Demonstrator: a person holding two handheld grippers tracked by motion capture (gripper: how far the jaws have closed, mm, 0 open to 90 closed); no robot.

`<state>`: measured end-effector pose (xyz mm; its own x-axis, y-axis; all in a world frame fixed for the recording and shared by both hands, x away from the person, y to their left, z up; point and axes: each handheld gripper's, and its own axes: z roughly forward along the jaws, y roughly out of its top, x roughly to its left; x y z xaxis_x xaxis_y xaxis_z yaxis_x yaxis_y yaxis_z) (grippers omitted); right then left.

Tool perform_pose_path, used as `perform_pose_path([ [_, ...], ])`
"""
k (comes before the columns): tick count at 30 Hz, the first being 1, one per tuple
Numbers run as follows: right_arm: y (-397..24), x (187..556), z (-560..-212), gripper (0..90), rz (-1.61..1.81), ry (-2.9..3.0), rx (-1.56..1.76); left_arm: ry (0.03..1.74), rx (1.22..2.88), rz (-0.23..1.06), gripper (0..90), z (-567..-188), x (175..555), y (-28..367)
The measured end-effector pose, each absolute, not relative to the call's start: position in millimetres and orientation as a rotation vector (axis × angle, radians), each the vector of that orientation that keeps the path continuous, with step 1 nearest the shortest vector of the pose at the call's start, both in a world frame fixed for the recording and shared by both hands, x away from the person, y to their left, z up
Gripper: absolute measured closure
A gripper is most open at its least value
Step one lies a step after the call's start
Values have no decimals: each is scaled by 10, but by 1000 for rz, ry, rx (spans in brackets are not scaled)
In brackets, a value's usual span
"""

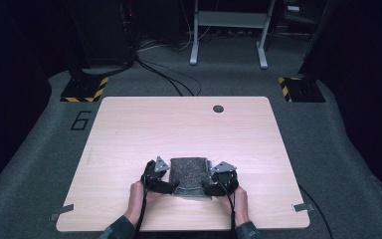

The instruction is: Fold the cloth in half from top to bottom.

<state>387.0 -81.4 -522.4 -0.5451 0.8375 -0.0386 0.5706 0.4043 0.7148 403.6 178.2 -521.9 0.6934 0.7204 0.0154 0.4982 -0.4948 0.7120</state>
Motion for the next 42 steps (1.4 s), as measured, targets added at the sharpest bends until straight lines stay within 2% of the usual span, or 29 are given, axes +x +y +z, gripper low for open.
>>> perform_pose_path([
  [12, -786, 4141, -5226, 145, 923, 2259, 1232, 1002, 2187, 380, 152, -5213, 4320, 1801],
  [19, -800, 4222, -5201, 149, 943, 2277, 1226, 1003, 2155, 379, 148, -5177, 4310, 1822],
  [32, -1024, 3949, -4983, 146, 1045, 2234, 1199, 996, 2098, 434, 135, -4956, 4104, 2063],
  [42, -1451, 3672, -4907, 146, 1032, 2151, 1224, 1038, 2061, 495, 128, -4918, 3842, 2470],
])
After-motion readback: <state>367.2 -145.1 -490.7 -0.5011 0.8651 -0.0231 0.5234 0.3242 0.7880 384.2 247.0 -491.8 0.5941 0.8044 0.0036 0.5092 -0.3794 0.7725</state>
